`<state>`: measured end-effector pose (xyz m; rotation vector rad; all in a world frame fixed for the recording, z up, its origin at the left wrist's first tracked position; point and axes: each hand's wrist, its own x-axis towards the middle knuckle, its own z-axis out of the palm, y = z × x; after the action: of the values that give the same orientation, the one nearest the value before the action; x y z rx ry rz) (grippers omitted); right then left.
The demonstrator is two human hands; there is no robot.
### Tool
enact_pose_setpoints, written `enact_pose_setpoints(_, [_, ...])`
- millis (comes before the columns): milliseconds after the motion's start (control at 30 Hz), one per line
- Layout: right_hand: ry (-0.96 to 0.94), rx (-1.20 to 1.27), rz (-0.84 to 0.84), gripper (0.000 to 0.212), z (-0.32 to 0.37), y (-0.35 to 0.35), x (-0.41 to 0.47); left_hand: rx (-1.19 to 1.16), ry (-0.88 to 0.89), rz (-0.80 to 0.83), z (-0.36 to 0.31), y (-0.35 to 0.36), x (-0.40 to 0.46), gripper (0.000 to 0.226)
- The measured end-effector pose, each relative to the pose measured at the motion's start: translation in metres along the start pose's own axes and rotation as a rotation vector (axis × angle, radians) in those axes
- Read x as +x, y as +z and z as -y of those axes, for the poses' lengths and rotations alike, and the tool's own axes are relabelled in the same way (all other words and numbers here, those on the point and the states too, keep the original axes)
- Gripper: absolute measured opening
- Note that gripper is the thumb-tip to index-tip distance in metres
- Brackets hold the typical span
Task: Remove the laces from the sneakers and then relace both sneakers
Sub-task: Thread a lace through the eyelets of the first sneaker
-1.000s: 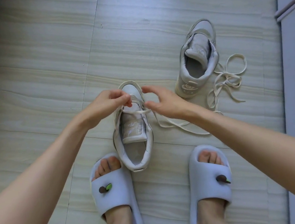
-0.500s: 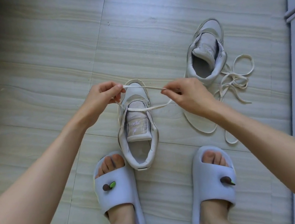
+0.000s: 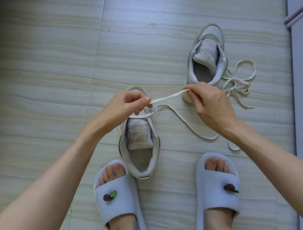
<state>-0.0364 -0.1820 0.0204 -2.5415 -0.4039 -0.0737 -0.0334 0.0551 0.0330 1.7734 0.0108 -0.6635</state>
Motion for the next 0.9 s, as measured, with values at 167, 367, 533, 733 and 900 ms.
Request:
enact_pose_setpoints(167, [0.133,0.099,0.031,0.02,-0.012,-0.003,-0.003,-0.24,0.05,-0.131,-0.01,-0.01,0.003,0.02])
enact_pose_setpoints(367, [0.363,0.276,0.072,0.02,-0.033,-0.009,-0.009,-0.592,0.001,-0.401,-0.003,-0.028,0.001,0.037])
enact_pose_setpoints(533, [0.696,0.365,0.001,0.026,-0.065,-0.011,-0.021,-0.731,-0.012,-0.411,-0.004,-0.024,0.001,0.029])
enact_pose_setpoints(733, [0.569,0.37,-0.018,0.025,-0.051,-0.021,-0.022,-0.647,-0.017,-0.365,-0.008,-0.017,-0.003,0.049])
enact_pose_setpoints(900, [0.555,0.555,-0.013,0.031,-0.043,-0.013,-0.004,-0.741,-0.036,-0.249,-0.021,-0.016,-0.007,0.039])
